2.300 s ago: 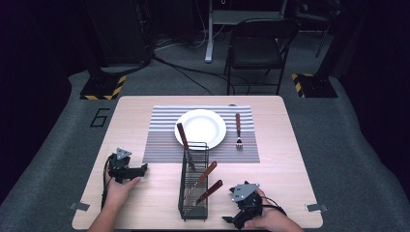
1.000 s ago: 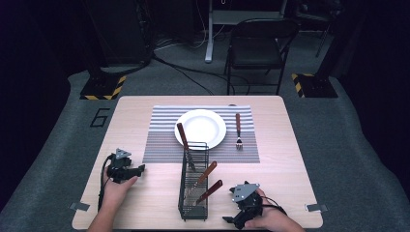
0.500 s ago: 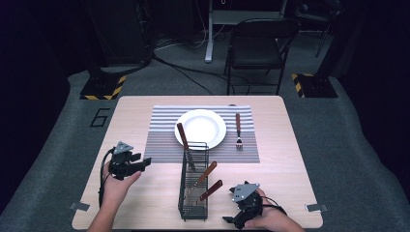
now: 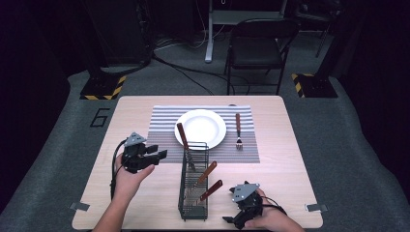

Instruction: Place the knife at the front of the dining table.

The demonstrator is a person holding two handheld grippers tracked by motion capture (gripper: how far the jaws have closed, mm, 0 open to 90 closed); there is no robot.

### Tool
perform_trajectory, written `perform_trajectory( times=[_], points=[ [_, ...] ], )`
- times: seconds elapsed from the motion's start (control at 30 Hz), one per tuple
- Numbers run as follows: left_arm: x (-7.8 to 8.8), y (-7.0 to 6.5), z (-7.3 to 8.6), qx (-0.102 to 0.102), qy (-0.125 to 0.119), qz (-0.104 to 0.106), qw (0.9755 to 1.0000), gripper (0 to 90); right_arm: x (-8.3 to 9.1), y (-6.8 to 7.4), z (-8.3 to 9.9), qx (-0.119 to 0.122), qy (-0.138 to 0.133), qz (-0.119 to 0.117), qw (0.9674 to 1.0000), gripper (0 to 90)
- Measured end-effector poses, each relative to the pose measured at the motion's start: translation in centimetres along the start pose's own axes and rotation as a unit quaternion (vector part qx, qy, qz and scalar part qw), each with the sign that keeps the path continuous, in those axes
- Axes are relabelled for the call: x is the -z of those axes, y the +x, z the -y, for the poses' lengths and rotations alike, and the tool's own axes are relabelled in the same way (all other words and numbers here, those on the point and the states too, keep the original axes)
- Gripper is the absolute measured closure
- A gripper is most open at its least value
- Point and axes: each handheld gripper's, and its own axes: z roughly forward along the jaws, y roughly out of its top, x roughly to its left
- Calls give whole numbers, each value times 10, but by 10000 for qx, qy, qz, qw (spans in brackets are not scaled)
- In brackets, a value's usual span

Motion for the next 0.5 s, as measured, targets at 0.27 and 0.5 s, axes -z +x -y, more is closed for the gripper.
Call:
perform_trajectory(
  times=[0.27, 0.5],
  points=[
    [-15, -17, -13, -134, 0, 236, 9996, 513, 0, 0, 0, -3, -2, -4, 10000, 0],
    [-30, -28, -19, -156, -13, 426, 9990, 563, 0, -1, 0, 3, -22, -31, 10000, 0]
  ],
)
